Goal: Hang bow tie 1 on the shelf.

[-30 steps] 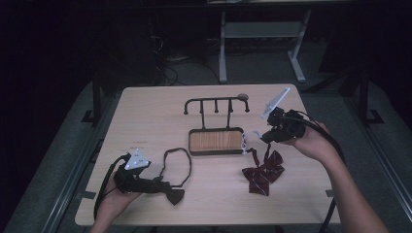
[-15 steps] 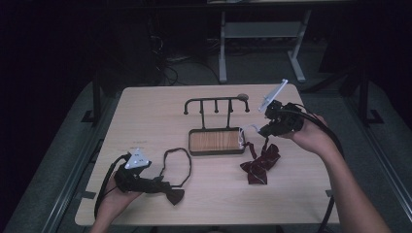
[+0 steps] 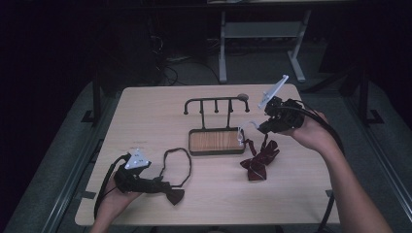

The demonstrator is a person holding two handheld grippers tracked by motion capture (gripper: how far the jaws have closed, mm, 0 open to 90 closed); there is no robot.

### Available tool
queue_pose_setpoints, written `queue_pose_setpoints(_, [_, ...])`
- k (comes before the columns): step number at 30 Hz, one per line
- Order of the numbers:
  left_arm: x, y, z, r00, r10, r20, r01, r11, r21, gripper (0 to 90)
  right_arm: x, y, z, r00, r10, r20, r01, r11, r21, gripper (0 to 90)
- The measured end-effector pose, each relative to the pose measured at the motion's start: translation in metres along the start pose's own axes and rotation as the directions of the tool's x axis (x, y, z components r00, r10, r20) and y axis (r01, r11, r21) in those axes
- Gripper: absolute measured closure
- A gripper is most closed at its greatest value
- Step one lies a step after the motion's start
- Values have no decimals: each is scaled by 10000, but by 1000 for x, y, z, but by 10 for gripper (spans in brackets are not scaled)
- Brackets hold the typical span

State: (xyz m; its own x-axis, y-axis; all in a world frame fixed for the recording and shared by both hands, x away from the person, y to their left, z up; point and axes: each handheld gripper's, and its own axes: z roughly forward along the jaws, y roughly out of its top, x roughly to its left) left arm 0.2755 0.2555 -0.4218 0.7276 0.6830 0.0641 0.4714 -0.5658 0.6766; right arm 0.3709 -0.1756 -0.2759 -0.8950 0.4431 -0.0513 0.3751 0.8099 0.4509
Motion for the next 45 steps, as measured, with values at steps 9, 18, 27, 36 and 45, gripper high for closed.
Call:
queue_pose_setpoints(9, [-1,-2,-4,10000,17,-81,-17,10000,0,302,0,6,-1,9999,-114,9,114,9999,50,872])
queue_pose_setpoints(18, [0,-1,-4,9999,16,-115,-17,10000,-70,302,-2,9,-3,9999,-77,108,77,10000,-20,871])
queue_pose_setpoints(27, [-2,0,-3,9999,98,-121,-98,9999,-53,302,-9,15,-4,9998,42,191,-45,9999,134,872])
queue_pose_setpoints(36, [-1,0,-4,9999,84,-109,-84,9999,-63,302,-21,22,-12,9995,244,220,-246,9996,106,873])
queue_pose_setpoints(45, [-2,0,-5,9999,105,-108,-106,9999,-92,302,-33,30,-17,9980,529,336,-534,9985,137,873])
